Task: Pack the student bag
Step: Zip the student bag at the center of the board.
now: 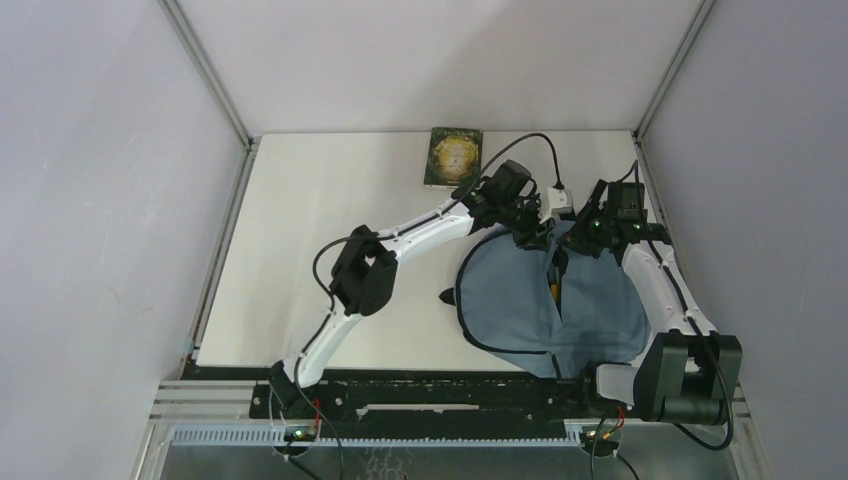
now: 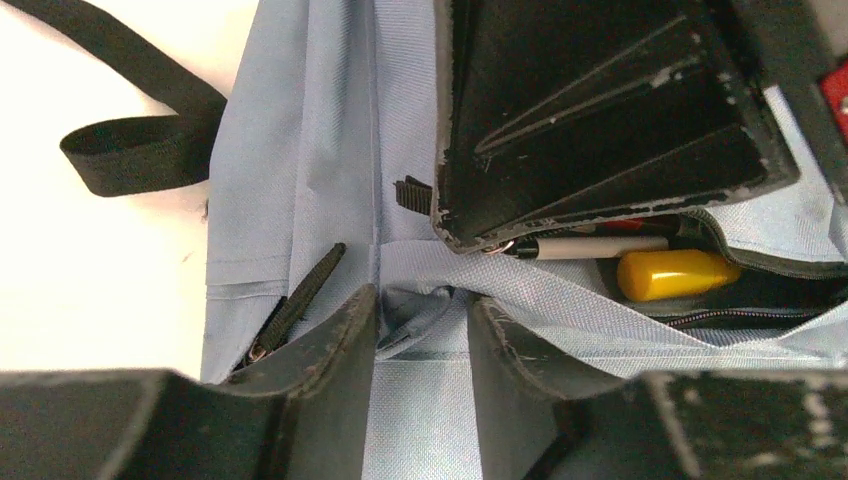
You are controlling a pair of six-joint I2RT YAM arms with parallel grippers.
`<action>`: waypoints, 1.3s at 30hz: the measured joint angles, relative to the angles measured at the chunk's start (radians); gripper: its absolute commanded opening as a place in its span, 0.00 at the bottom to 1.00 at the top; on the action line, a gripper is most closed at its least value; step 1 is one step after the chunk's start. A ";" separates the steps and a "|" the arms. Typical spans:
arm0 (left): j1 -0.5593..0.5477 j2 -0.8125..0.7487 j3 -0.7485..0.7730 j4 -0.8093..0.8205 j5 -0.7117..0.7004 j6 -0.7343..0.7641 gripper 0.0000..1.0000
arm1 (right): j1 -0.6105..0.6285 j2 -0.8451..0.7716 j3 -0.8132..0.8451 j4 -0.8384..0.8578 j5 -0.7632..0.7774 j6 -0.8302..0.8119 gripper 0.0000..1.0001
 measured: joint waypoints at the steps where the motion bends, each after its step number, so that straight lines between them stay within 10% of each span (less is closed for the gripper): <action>1: 0.000 0.000 0.000 0.000 0.000 -0.011 0.34 | 0.000 0.000 0.000 0.000 0.000 0.000 0.00; 7: -0.003 0.011 0.000 0.020 -0.024 -0.075 0.01 | 0.000 -0.001 0.000 0.000 -0.007 0.001 0.00; 39: 0.080 -0.053 -0.214 0.253 -0.160 -0.453 0.00 | 0.076 -0.160 -0.141 -0.073 0.130 -0.019 0.00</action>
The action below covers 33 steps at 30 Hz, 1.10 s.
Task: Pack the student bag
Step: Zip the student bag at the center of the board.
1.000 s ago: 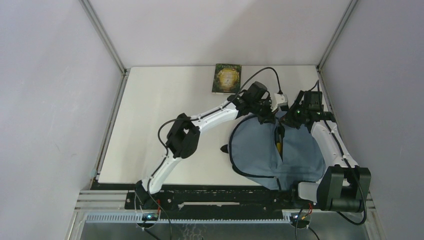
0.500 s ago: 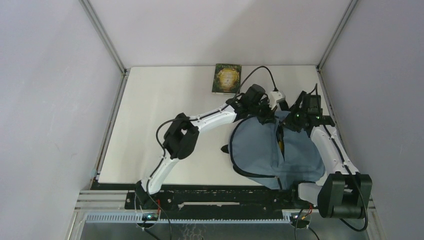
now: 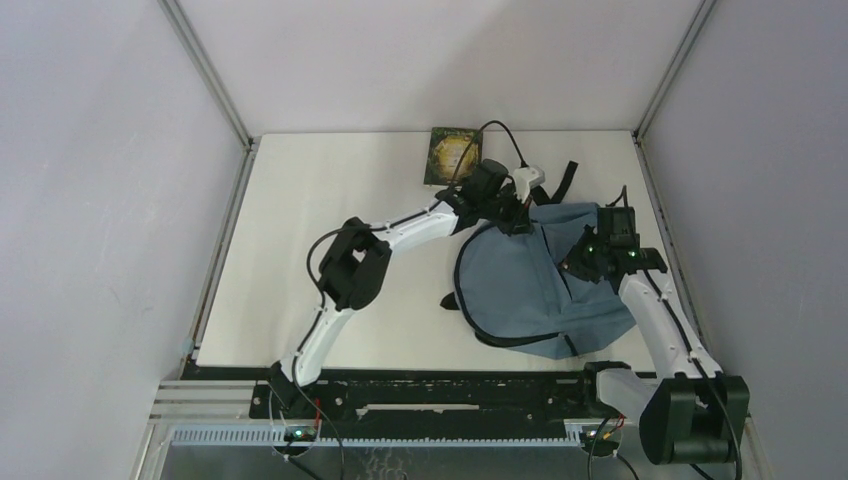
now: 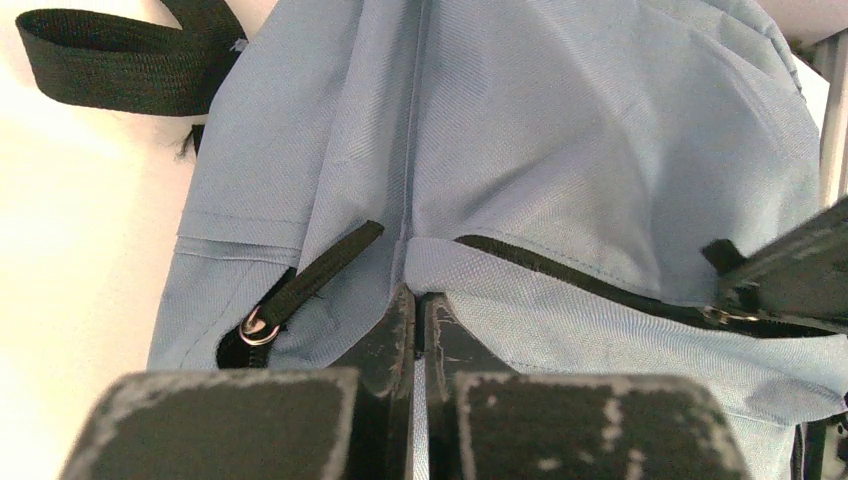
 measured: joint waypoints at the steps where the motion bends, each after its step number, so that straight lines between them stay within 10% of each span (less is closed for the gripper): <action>1: 0.002 0.000 0.000 0.001 -0.001 -0.001 0.00 | 0.008 -0.015 0.000 -0.008 0.004 0.000 0.00; 30: 0.040 -0.004 0.038 -0.065 -0.011 -0.008 0.00 | 0.445 -0.298 -0.171 -0.211 0.328 0.527 0.00; 33: 0.034 -0.004 0.038 -0.069 -0.002 -0.005 0.22 | 0.474 -0.335 -0.179 -0.219 0.335 0.547 0.28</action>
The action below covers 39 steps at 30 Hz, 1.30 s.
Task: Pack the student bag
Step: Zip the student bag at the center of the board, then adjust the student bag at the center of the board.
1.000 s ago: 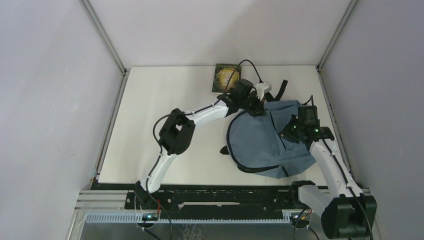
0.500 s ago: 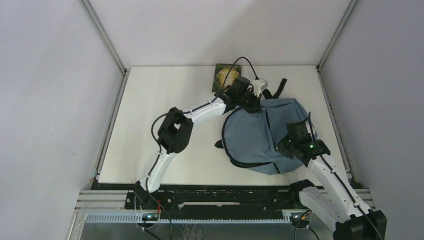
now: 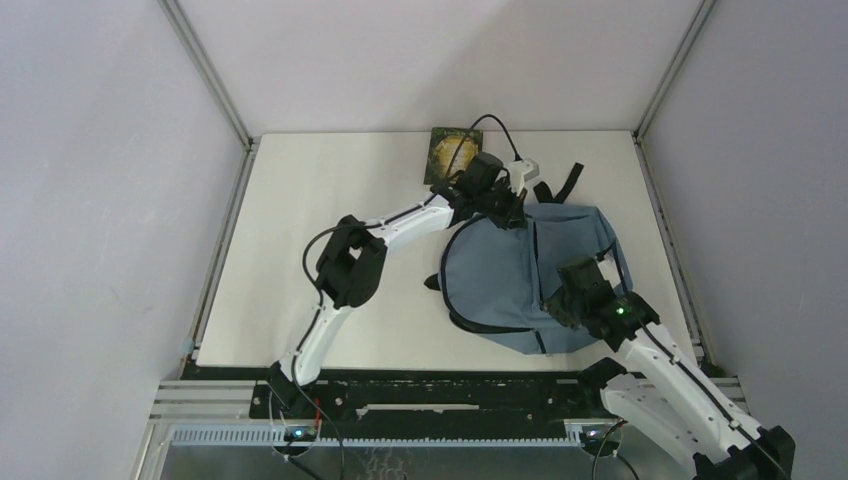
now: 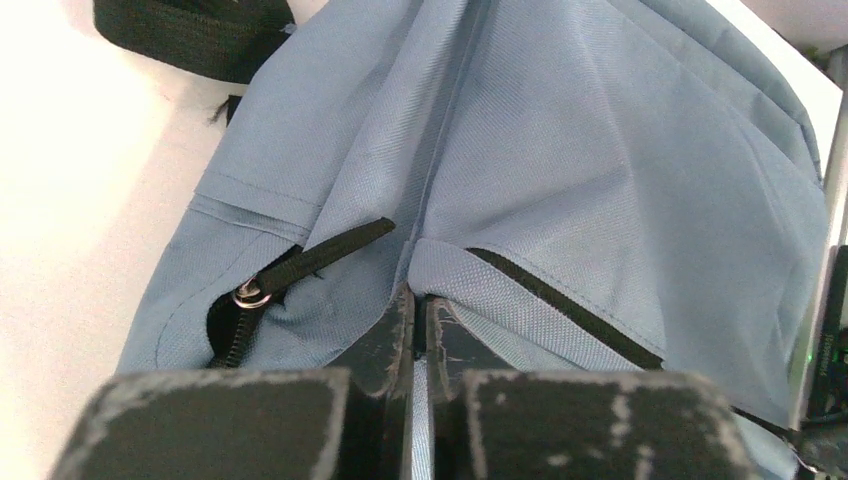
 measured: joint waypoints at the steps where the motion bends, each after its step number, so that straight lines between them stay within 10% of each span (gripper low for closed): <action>1: -0.003 0.000 0.000 -0.001 -0.001 0.006 0.34 | 0.005 -0.016 -0.001 -0.005 0.000 0.005 0.36; 5: -0.010 -0.004 0.010 -0.005 -0.035 0.013 0.64 | 0.018 -0.091 0.005 -0.051 0.015 -0.006 0.57; 16: 0.015 -0.331 -0.100 -0.103 -0.211 0.021 0.71 | 0.109 -0.023 0.197 -0.012 0.118 -0.180 0.68; 28: 0.493 -0.822 -0.688 -0.201 -0.332 -0.319 0.82 | 0.451 0.708 0.589 0.167 0.188 -0.381 0.67; 39: 0.514 -0.922 -0.922 -0.280 -0.386 -0.402 0.82 | 0.467 1.167 0.847 0.142 0.167 -0.410 0.45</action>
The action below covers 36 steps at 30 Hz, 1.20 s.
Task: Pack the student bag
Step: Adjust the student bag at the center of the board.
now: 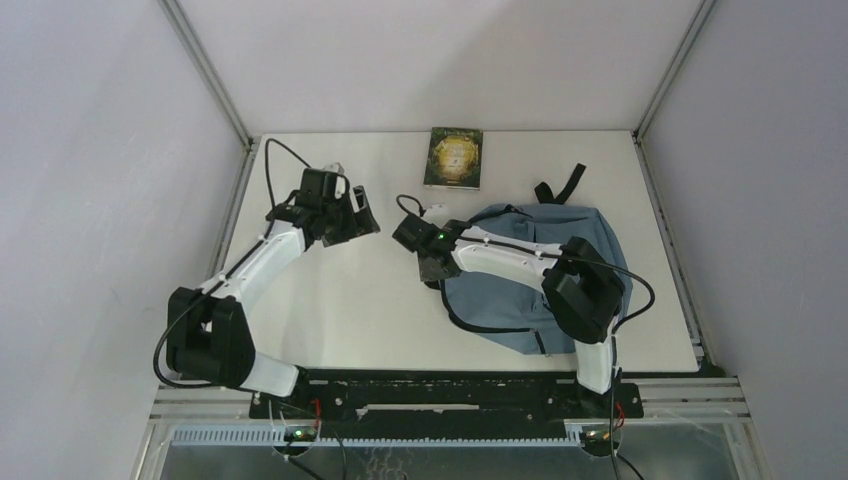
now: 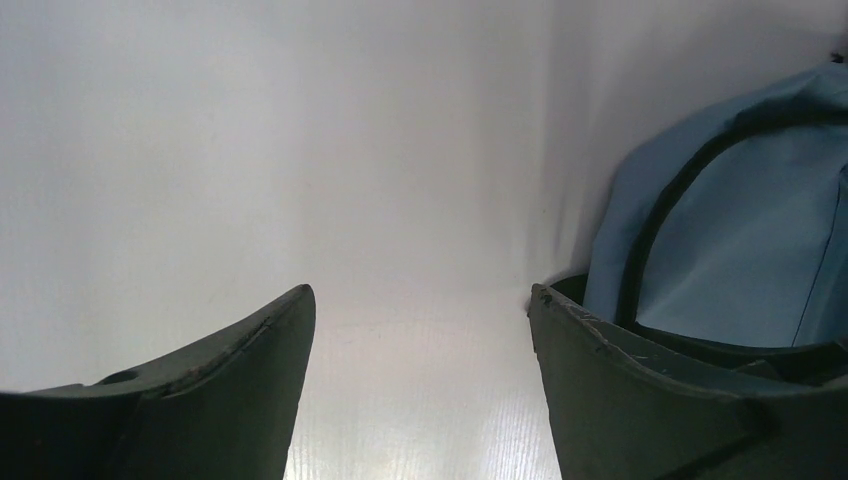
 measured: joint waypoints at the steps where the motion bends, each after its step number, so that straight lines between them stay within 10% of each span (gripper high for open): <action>1: 0.000 0.004 0.000 0.001 0.003 0.000 0.82 | 0.000 0.003 0.000 -0.010 0.005 0.004 0.43; 8: 0.000 0.055 0.000 0.006 0.030 -0.004 0.82 | -0.008 0.000 -0.007 -0.026 0.034 0.021 0.02; 22: -0.009 0.090 0.018 0.097 0.023 -0.046 1.00 | -0.045 -0.270 -0.128 -0.031 0.024 0.024 0.00; 36: -0.106 0.771 0.878 -0.008 0.022 -0.055 0.90 | -0.208 -0.478 -0.353 -0.029 -0.056 0.046 0.00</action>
